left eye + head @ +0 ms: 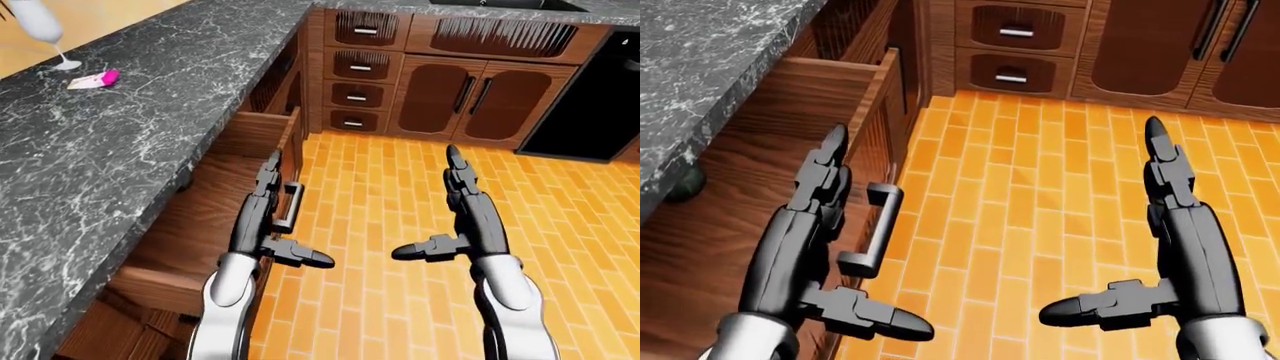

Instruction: Close the right drawer.

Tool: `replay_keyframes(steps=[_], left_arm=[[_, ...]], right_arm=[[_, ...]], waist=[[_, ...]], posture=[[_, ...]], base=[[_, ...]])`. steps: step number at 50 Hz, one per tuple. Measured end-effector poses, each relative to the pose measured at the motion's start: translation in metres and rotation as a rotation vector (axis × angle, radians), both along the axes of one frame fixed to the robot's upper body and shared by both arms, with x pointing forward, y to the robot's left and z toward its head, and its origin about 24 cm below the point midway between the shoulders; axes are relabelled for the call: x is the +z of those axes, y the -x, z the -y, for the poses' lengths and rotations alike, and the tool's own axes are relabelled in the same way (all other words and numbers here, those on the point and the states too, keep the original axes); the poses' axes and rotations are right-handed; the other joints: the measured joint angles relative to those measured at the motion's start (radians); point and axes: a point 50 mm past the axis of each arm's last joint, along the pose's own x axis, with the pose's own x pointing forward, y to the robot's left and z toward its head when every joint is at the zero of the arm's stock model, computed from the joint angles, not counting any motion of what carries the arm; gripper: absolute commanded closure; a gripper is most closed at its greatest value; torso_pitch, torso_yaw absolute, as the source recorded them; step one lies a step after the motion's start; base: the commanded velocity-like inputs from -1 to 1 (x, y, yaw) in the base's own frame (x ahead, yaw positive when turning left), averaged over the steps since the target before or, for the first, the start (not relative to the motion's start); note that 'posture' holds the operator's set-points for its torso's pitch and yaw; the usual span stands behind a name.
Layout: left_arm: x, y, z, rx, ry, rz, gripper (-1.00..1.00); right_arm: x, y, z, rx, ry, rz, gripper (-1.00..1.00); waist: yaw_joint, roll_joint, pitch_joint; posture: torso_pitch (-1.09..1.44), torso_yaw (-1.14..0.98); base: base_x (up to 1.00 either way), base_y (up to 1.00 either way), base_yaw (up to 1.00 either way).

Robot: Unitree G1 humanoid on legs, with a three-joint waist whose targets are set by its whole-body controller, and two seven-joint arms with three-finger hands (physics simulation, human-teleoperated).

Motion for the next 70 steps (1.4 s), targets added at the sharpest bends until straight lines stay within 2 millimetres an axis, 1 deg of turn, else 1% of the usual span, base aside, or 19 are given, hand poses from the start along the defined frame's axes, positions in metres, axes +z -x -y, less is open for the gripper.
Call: replay_keyframes(steps=[10, 16, 24, 30, 37, 45, 52, 61, 70], left_arm=[[-0.01, -0.006, 0.016, -0.064, -0.009, -0.022, -1.0], [-0.024, -0.009, 0.022, -0.082, -0.025, -0.056, -1.0], [-0.055, -0.016, 0.023, -0.079, -0.039, -0.136, -1.0], [-0.074, -0.021, 0.017, -0.048, -0.041, -0.179, -1.0], [-0.086, -0.026, 0.016, -0.042, -0.024, -0.163, -1.0], [-0.095, -0.035, 0.01, -0.021, -0.01, -0.148, -1.0], [-0.1, -0.046, -0.001, 0.011, 0.01, -0.134, -1.0], [-0.098, -0.047, -0.019, 0.094, 0.017, -0.131, -1.0], [-0.095, -0.05, -0.025, 0.108, 0.02, -0.133, -1.0]], right_arm=[[0.0, 0.001, 0.003, -0.007, -0.005, -0.001, -1.0], [0.001, 0.003, 0.006, -0.023, -0.01, 0.008, -1.0], [0.002, 0.002, 0.003, -0.013, -0.011, 0.011, -1.0], [0.0, 0.001, 0.003, -0.01, -0.013, 0.007, -1.0], [0.001, 0.002, 0.003, -0.009, -0.013, 0.009, -1.0], [0.003, 0.002, 0.002, -0.007, -0.011, 0.013, -1.0], [0.002, 0.0, 0.0, 0.001, -0.011, 0.011, -1.0], [-0.001, 0.0, 0.001, -0.005, -0.01, 0.003, -1.0], [0.0, 0.0, 0.0, 0.001, -0.012, 0.006, -1.0]], waist=[[0.004, 0.001, -0.01], [0.004, -0.001, -0.014], [0.005, -0.004, -0.011], [0.004, -0.005, -0.006], [0.005, -0.003, -0.007], [-0.003, -0.002, -0.01], [-0.013, 0.0, -0.015], [-0.023, 0.007, -0.018], [-0.021, 0.009, -0.019]], posture=[[0.0, 0.0], [0.0, 0.0], [0.0, 0.0], [0.0, 0.0], [0.0, 0.0], [0.0, 0.0], [0.0, 0.0], [0.0, 0.0], [0.0, 0.0]], base=[[0.0, 0.0, 0.0], [0.0, 0.0, 0.0], [0.0, 0.0, 0.0], [0.0, 0.0, 0.0], [0.0, 0.0, 0.0], [0.0, 0.0, 0.0], [0.0, 0.0, 0.0], [0.0, 0.0, 0.0], [0.0, 0.0, 0.0]])
